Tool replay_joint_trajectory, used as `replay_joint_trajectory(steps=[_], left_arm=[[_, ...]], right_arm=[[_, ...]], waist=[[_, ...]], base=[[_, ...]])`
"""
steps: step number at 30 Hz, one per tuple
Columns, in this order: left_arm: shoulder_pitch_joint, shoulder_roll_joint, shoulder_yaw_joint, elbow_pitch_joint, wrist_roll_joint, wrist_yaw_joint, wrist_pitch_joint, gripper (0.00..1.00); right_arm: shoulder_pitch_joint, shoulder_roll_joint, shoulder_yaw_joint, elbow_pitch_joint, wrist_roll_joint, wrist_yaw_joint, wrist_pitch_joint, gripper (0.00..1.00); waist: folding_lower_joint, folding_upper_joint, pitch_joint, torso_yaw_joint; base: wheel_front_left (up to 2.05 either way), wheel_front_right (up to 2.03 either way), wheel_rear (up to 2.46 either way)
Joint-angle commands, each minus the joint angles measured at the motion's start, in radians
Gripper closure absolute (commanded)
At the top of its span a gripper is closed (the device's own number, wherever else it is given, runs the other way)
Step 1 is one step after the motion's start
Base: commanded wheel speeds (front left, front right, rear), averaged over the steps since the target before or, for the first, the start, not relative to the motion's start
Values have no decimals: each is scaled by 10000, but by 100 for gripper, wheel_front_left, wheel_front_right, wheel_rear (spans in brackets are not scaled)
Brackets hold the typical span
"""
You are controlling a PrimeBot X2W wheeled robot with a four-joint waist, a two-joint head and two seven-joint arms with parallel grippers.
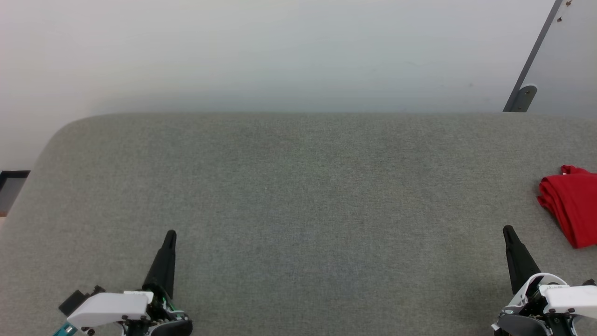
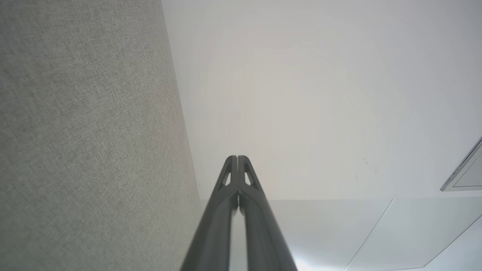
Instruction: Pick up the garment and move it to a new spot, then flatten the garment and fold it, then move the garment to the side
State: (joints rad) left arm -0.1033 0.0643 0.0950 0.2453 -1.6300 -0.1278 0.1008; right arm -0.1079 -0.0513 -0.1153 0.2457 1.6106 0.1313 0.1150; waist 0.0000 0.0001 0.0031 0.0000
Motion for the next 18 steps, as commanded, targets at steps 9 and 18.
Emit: replay_joint_trajectory(steps=[9, 18], left_arm=[[-98, -32, 43, 13, 54, -52, 30, 100], [-101, -47, 62, 15, 82, -52, 48, 100]], right_arm=[[-30, 36, 4, 3, 32, -10, 24, 100], [-30, 36, 7, 3, 34, -10, 22, 100]], waist=[[0, -1, 0, 0], [0, -1, 0, 0]], base=[[0, 0, 0], [0, 0, 0]])
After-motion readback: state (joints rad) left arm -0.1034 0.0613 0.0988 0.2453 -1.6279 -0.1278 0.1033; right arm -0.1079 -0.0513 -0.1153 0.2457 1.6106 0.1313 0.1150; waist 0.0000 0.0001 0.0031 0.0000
